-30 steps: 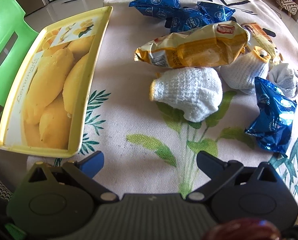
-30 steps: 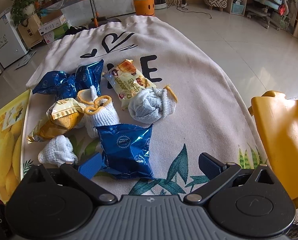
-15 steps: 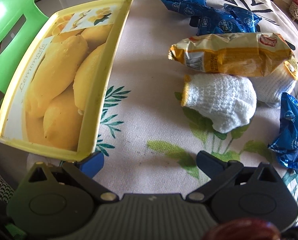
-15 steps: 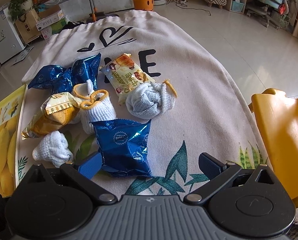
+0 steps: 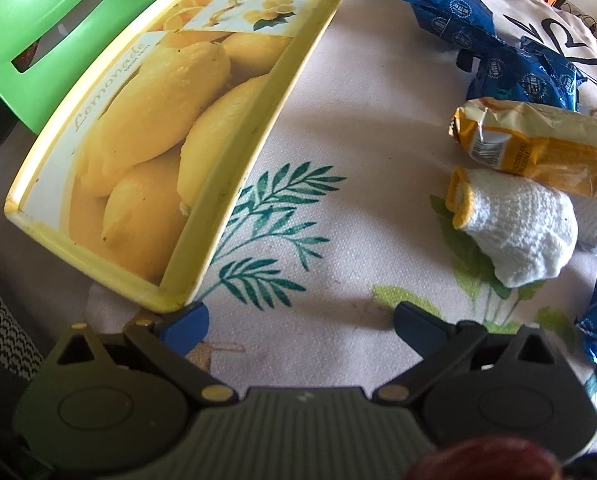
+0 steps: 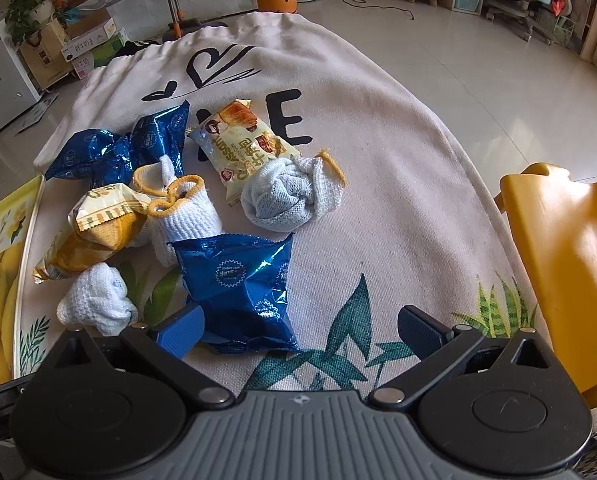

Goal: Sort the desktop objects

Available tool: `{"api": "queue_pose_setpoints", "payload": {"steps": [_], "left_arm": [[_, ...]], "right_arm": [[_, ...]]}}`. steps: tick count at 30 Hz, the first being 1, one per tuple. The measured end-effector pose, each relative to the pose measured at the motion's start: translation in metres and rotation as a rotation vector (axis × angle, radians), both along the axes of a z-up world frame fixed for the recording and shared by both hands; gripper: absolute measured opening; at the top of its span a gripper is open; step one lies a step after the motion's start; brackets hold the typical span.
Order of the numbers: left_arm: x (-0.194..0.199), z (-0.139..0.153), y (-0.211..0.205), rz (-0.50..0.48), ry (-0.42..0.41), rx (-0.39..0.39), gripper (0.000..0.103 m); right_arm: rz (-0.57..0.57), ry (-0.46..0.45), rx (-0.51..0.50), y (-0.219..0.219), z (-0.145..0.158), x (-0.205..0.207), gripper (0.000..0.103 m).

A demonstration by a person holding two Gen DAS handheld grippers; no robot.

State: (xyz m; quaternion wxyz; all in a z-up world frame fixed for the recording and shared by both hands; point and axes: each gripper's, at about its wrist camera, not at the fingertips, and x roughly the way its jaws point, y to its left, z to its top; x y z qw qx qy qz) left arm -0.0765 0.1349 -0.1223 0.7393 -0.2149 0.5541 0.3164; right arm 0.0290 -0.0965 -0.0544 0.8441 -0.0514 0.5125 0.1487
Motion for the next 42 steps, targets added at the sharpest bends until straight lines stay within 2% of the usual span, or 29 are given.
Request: {"api": "queue_pose_setpoints", "payload": {"steps": [6,12,17,26,30,32,34,37,38,40,42], "left_arm": [[0.003,0.02,-0.021,-0.07,-0.049,-0.013,0.102],[-0.001,0.044,-0.045,-0.146,-0.107,-0.046,0.102],[-0.008,0.061,-0.059,-0.197,-0.124,-0.021,0.102],[-0.017,0.085,-0.08,-0.297,-0.123,0.052,0.102],[-0.016,0.087,-0.073,-0.299,-0.161,0.039,0.102],[-0.013,0.086,-0.062,-0.265,-0.193,0.011,0.102],[-0.003,0.081,-0.053,-0.246,-0.199,-0.023,0.102],[0.015,0.073,-0.049,-0.262,-0.197,-0.015,0.102],[0.02,0.07,-0.048,-0.268,-0.201,-0.01,0.102],[0.032,0.063,-0.045,-0.264,-0.207,-0.011,0.102],[0.043,0.055,-0.042,-0.263,-0.21,-0.027,0.102]], "right_arm": [[-0.032,0.013,0.026,-0.01,-0.001,0.006,0.103],[-0.099,0.086,0.125,-0.029,-0.006,0.013,0.103],[-0.11,0.079,0.171,-0.036,0.0,0.01,0.103],[-0.038,0.052,0.172,-0.033,0.011,-0.007,0.102],[-0.024,0.076,0.129,-0.027,0.018,-0.008,0.099],[-0.055,0.097,0.169,-0.029,0.023,-0.007,0.099],[-0.028,0.091,0.217,-0.025,0.023,-0.007,0.099],[-0.002,0.091,0.146,-0.013,0.006,-0.003,0.098],[-0.026,0.123,0.129,-0.012,-0.001,0.002,0.094],[-0.049,0.159,0.199,-0.016,-0.008,0.008,0.091],[-0.062,0.152,0.224,-0.017,-0.009,0.011,0.091]]}}
